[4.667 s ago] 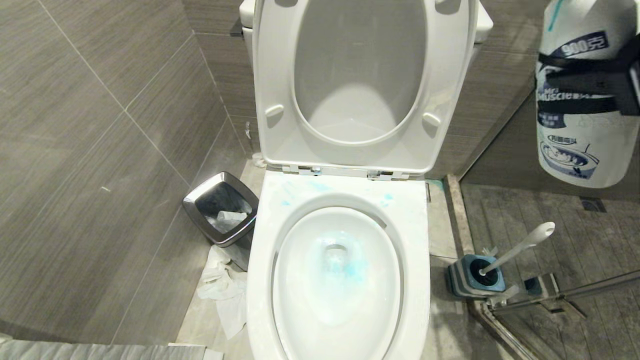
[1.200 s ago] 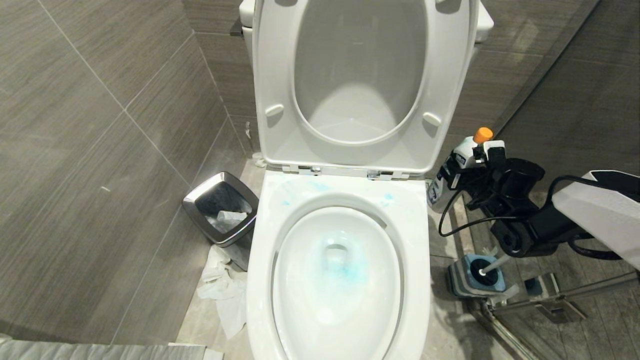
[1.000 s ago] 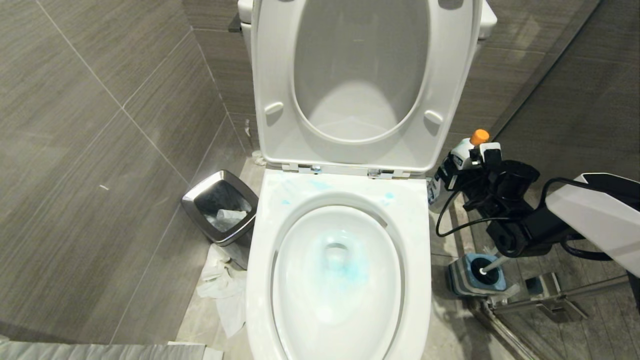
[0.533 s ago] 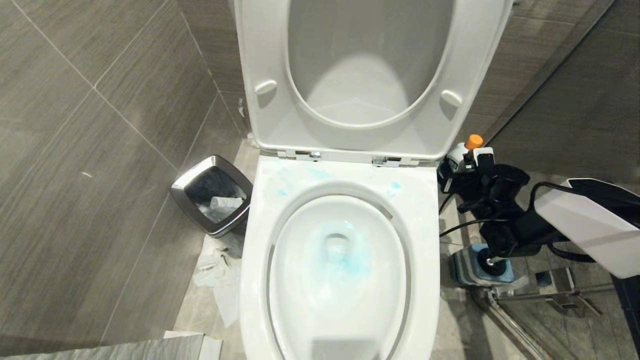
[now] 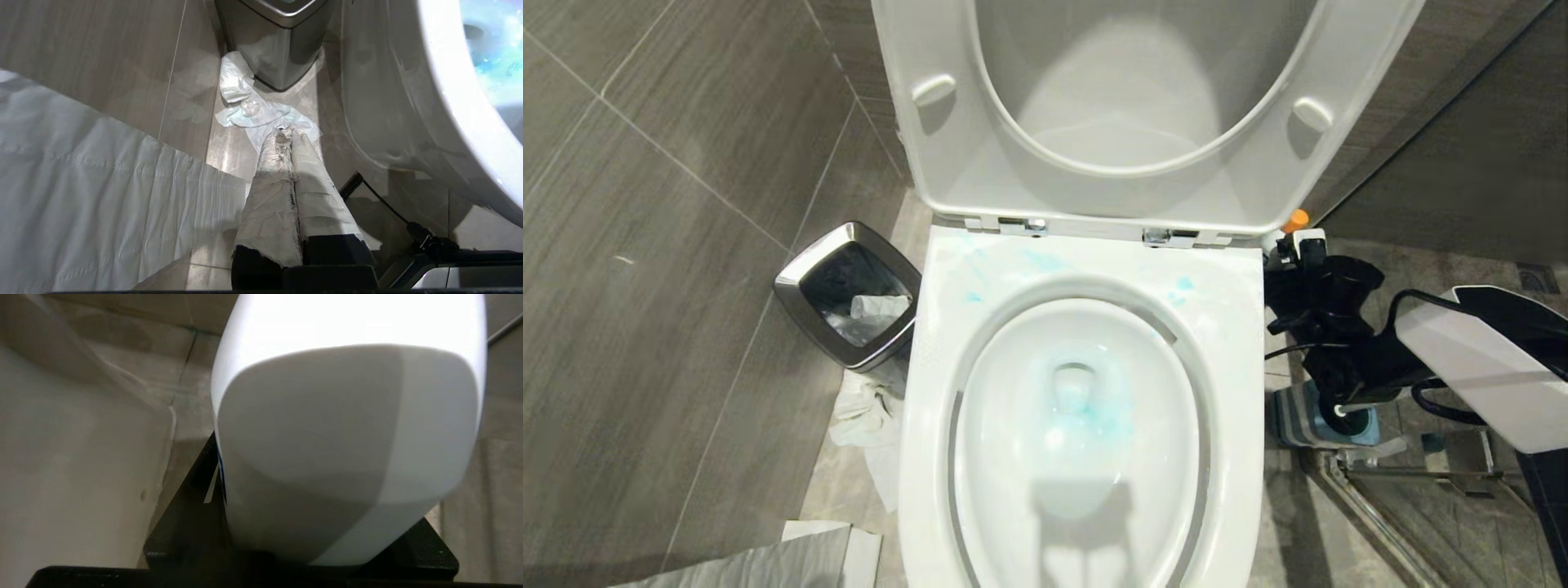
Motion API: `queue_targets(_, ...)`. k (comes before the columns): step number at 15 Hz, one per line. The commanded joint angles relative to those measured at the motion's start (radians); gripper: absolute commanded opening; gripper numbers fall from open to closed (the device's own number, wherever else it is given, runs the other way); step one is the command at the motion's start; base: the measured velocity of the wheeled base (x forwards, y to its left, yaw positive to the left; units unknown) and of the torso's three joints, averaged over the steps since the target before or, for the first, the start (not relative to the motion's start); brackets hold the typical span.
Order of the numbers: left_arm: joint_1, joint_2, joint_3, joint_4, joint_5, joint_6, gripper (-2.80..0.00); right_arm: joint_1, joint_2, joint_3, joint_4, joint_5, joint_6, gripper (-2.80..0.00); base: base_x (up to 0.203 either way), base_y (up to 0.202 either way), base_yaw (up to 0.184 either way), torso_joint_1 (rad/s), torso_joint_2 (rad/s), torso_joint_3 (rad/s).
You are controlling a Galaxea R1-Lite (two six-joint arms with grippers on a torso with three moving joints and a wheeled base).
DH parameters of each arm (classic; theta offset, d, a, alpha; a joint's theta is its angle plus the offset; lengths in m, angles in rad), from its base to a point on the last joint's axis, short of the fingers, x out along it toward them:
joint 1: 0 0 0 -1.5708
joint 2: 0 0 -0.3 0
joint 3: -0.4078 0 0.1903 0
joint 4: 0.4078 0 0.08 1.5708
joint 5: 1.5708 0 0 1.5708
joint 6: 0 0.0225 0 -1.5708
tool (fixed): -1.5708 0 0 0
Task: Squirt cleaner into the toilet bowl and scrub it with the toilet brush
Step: Place the cleaning agent on the floor
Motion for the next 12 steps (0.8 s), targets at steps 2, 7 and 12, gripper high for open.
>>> queue_targets(2,0.001,0.001,0.002,0.000,0.000,0.000,-2.80,0.001,0.012,-0.052,0.011,0.000,-0.004,-2.80,0.000,0.000,0.000,0.004,0.00,-0.198)
queue_targets(7,0.001,0.001,0.002,0.000,0.000,-0.003,-2.80,0.002,0.037,-0.147,0.038,0.000,-0.030,-2.80,0.000,0.000,0.000,0.006,0.00,-0.201)
queue_targets(12,0.001,0.001,0.002,0.000,0.000,-0.003,-2.80,0.004,0.035,-0.158,0.040,0.000,-0.033,-2.80,0.000,0.000,0.000,0.000,0.00,-0.059)
